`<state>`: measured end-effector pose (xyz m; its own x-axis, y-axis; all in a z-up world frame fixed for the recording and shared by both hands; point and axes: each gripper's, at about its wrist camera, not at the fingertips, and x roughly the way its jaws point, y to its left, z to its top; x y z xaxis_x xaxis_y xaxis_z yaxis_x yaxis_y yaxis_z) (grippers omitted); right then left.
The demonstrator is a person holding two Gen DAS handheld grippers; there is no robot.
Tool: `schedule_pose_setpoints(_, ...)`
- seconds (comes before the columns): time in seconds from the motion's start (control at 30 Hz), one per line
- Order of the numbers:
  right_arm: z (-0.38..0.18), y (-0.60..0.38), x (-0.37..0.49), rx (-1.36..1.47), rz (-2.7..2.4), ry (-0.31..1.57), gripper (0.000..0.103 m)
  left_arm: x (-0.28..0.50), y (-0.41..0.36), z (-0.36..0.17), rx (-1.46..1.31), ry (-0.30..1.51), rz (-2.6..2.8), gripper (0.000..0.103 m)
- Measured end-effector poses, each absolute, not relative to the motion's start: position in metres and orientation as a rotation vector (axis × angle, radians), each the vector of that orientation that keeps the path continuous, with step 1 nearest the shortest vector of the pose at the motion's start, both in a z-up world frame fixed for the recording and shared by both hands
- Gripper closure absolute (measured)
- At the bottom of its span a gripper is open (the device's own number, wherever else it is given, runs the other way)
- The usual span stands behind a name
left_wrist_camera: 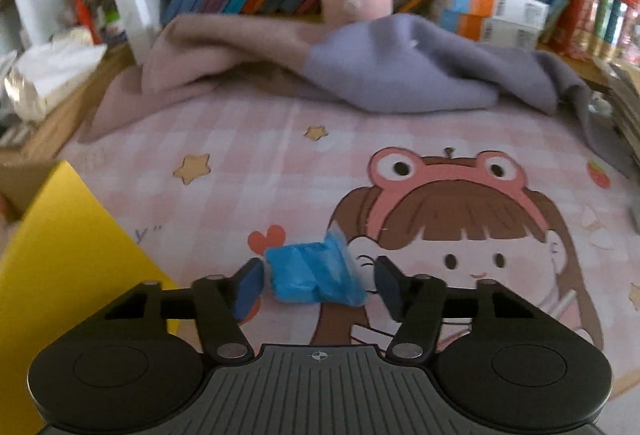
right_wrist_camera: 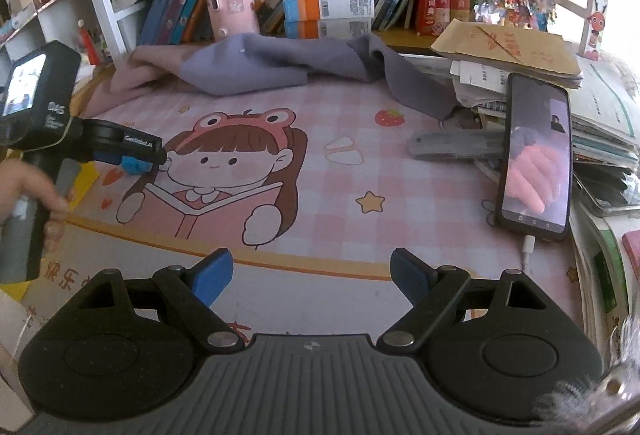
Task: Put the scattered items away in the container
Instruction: 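Carry the blue packet with the left tool over the yellow box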
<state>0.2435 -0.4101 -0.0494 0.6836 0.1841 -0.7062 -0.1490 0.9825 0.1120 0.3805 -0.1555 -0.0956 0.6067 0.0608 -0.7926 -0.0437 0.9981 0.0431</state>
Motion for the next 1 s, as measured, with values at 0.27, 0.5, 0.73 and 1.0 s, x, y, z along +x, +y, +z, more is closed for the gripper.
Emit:
schedule_pose_setpoints(0.27, -0.051, -0.400, 0.247, 0.017, 0.229, 0.808, 0.018, 0.383, -0.149, -0.093, 0.005, 0.908, -0.009, 0.066)
schedule_pose_setpoints(0.5, -0.050, -0.393, 0.248, 0.006, 0.241, 0.796, 0.018, 0.363, -0.152, -0.069, -0.010, 0.859, -0.070, 0.067)
schedule_pose_setpoints(0.73, -0.044, -0.380, 0.242, -0.015, 0.264, 0.765, 0.022, 0.315, -0.147, -0.031, -0.041, 0.795, -0.156, 0.067)
schedule_pose_setpoints(1.0, -0.051, -0.367, 0.239, -0.018, 0.245, 0.799, 0.070, 0.260, -0.121, -0.006, -0.047, 0.755, -0.184, 0.067)
